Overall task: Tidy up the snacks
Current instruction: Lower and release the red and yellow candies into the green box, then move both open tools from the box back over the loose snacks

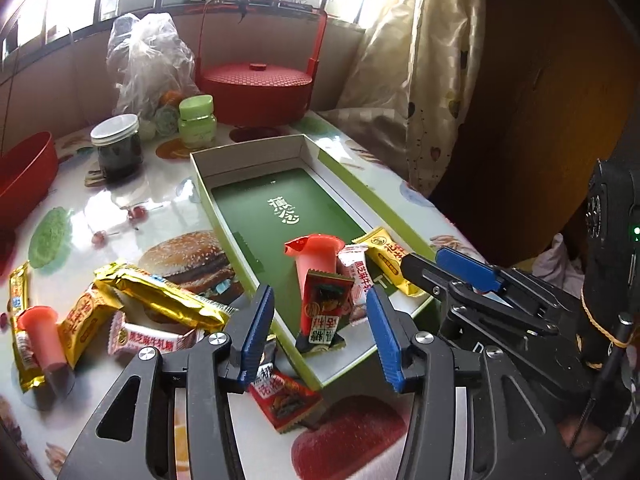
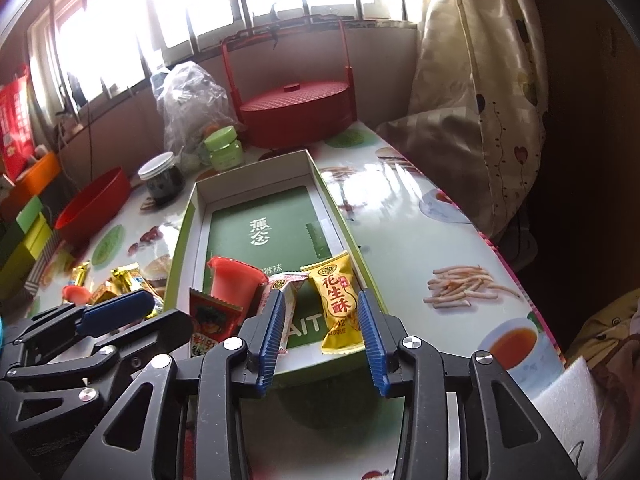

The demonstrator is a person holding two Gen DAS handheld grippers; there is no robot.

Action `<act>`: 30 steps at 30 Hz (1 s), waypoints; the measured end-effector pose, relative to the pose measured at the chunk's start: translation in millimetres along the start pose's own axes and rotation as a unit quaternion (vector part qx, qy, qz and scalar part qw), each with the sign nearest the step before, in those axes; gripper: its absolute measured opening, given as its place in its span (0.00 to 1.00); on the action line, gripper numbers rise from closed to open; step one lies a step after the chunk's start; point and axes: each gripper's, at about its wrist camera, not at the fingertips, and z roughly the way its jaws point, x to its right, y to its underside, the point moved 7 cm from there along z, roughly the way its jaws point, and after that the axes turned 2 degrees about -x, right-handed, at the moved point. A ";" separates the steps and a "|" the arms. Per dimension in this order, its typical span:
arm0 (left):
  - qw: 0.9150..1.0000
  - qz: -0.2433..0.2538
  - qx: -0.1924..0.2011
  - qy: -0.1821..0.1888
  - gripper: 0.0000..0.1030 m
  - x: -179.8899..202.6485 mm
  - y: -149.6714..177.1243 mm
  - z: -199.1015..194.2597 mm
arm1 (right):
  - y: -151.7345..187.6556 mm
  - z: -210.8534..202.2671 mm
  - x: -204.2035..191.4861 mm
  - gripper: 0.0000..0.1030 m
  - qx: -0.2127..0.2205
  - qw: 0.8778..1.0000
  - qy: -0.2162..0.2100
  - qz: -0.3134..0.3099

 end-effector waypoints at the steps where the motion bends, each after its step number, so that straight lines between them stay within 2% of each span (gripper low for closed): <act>1: 1.000 -0.002 0.002 0.003 0.48 -0.4 0.5 -3.9 | 0.2 -2.4 -0.3 0.36 0.002 1.000 -0.001 0.002; 7: 1.000 -0.004 0.016 -0.003 0.48 -3.5 2.3 -21.1 | 2.0 -19.9 -5.0 0.37 0.016 1.000 -0.006 0.007; 11: 0.999 0.006 0.028 -0.026 0.48 -7.4 5.9 -34.7 | 5.4 -29.2 -13.7 0.37 0.021 1.000 -0.012 0.004; 21: 0.998 0.004 0.043 -0.052 0.48 -23.5 18.6 -59.6 | 17.7 -44.3 -40.0 0.40 0.028 0.999 -0.033 -0.004; 25: 0.998 -0.014 0.049 -0.038 0.48 -33.3 21.5 -68.7 | 20.8 -47.0 -49.5 0.46 0.029 0.999 -0.037 -0.006; 30: 0.997 -0.031 0.059 -0.044 0.48 -51.4 25.9 -79.6 | 25.6 -46.0 -65.8 0.47 0.023 0.999 -0.043 -0.024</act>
